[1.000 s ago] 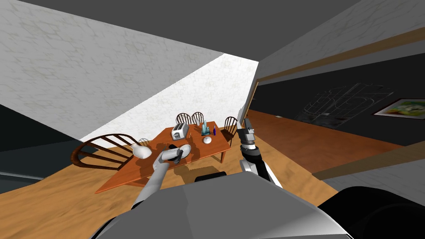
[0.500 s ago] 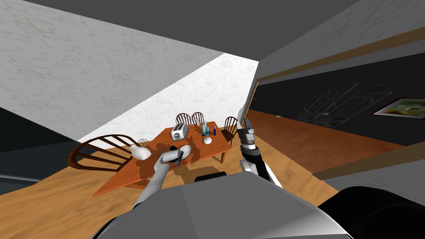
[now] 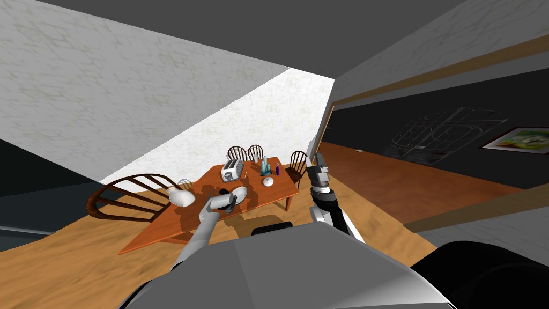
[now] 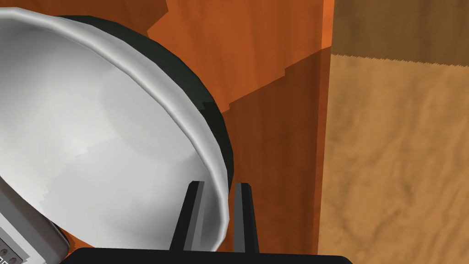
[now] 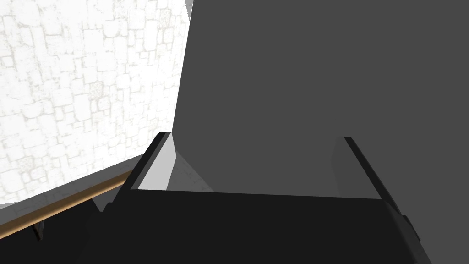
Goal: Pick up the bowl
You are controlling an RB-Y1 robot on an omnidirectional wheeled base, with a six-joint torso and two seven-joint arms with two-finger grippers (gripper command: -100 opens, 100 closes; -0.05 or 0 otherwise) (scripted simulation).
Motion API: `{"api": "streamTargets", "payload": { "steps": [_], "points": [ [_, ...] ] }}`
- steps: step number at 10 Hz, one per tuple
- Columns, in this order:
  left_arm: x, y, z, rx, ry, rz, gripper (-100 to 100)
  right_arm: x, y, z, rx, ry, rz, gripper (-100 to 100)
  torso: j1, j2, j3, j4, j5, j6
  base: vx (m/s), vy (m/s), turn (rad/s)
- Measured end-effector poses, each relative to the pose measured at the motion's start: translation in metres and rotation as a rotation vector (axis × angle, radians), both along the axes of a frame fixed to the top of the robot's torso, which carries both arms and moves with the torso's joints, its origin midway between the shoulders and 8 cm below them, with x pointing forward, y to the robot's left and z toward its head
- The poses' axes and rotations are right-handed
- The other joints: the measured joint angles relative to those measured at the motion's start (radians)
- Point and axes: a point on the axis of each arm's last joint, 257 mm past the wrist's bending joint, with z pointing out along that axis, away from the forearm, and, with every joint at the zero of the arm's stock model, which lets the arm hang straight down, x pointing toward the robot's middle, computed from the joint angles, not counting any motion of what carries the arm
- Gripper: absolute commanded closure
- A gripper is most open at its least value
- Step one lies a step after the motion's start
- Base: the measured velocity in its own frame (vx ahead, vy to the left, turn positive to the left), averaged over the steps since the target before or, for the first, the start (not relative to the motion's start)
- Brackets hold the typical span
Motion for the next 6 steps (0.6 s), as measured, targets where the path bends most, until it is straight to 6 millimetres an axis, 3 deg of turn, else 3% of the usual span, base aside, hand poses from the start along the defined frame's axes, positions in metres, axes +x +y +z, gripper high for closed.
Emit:
{"api": "streamTargets", "payload": {
  "steps": [1,2,5,6],
  "points": [
    [0.000,0.000,0.000,0.000,0.000,0.000,0,0.000,0.000,0.000,0.000,0.000,0.000,0,0.000,0.000,0.000,0.000,0.000,0.000,0.000,0.000,0.000],
    [0.000,0.000,0.000,0.000,0.000,0.000,100,0.000,0.000,0.000,0.000,0.000,0.000,0,0.000,0.000,0.000,0.000,0.000,0.000,-0.021,-0.013,0.011],
    [0.003,0.001,0.013,0.001,-0.001,-0.002,100,0.000,0.000,0.000,0.000,0.000,0.000,0,-0.002,0.003,0.002,0.001,-0.001,0.000,-0.026,-0.016,0.009],
    [0.003,0.001,0.013,0.000,0.001,-0.003,0,0.000,0.000,0.000,0.000,0.000,0.000,0,-0.001,0.002,0.002,0.001,-0.001,0.000,0.000,0.000,0.000]
  ]
}}
